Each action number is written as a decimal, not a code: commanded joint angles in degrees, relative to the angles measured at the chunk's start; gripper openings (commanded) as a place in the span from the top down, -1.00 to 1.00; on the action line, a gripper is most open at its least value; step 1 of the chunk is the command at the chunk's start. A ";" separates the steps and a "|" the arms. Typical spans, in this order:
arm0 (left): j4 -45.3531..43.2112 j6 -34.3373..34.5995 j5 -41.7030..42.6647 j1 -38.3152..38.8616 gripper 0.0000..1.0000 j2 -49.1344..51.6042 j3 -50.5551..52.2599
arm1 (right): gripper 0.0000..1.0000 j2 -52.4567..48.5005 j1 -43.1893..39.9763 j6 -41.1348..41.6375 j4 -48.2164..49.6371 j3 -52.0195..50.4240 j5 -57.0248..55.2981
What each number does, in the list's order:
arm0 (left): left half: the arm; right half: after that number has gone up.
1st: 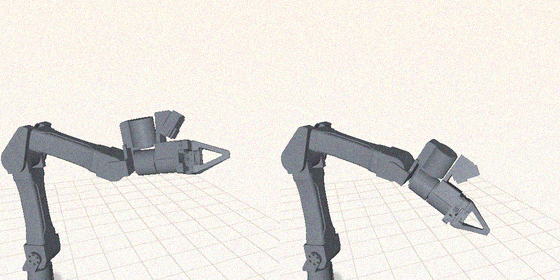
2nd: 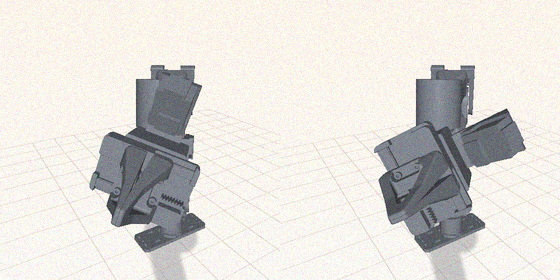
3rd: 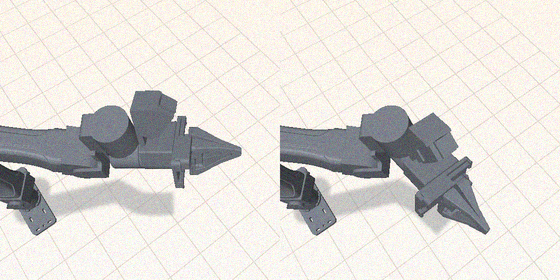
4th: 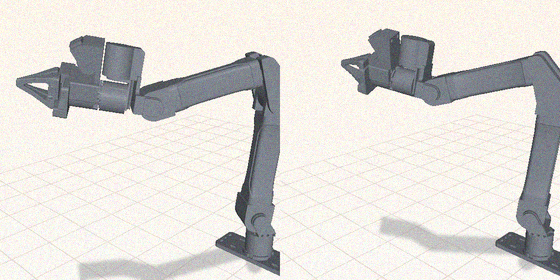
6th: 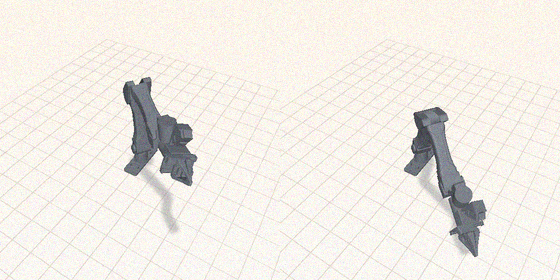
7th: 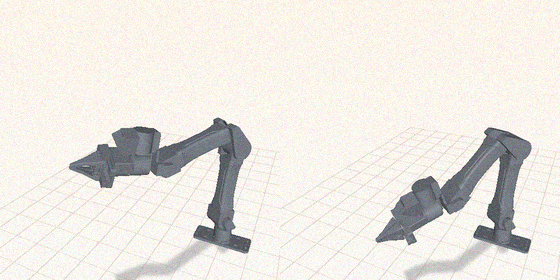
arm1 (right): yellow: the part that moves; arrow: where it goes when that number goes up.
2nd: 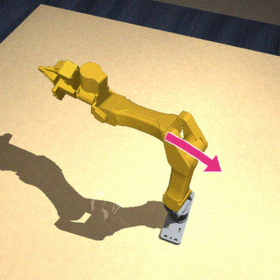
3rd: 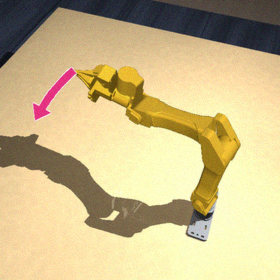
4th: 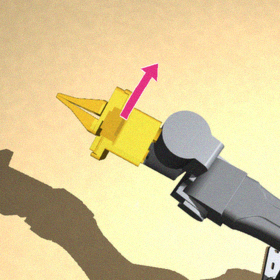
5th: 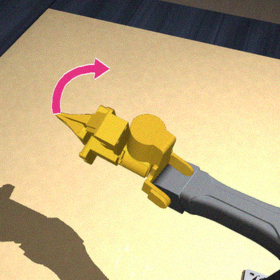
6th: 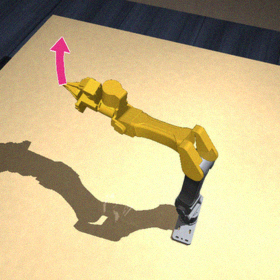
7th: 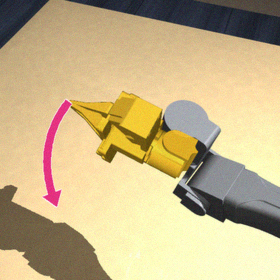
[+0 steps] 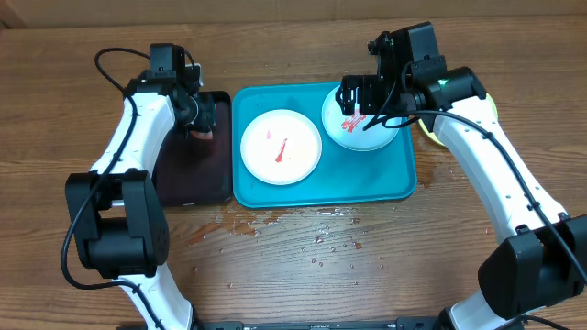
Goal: Clean dirty plates on tray and stack at the side
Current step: 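Grasp the sponge in the black tray with the left gripper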
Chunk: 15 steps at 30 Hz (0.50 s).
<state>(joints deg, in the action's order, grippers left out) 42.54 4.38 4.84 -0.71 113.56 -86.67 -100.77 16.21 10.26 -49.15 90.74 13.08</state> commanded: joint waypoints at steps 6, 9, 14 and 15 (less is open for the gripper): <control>0.57 1.03 -0.79 0.37 0.92 -0.85 -0.83 | -1.00 0.81 -0.11 -0.46 -0.11 1.05 -0.20; 0.76 1.36 -0.55 0.44 0.92 -0.87 -0.83 | -1.00 0.81 -0.11 -0.46 -0.31 1.05 -0.20; 0.72 1.44 -3.78 0.46 0.92 -0.83 -0.83 | -1.00 0.81 -0.11 -0.46 -0.50 1.05 -0.20; 0.92 1.46 -3.74 0.44 0.92 -0.85 -0.83 | -1.00 0.81 -0.11 -0.44 -0.59 1.05 -0.20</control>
<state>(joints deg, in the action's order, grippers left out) 43.33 4.58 2.87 -0.71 113.56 -86.67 -100.77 16.23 10.26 -49.74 90.74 13.10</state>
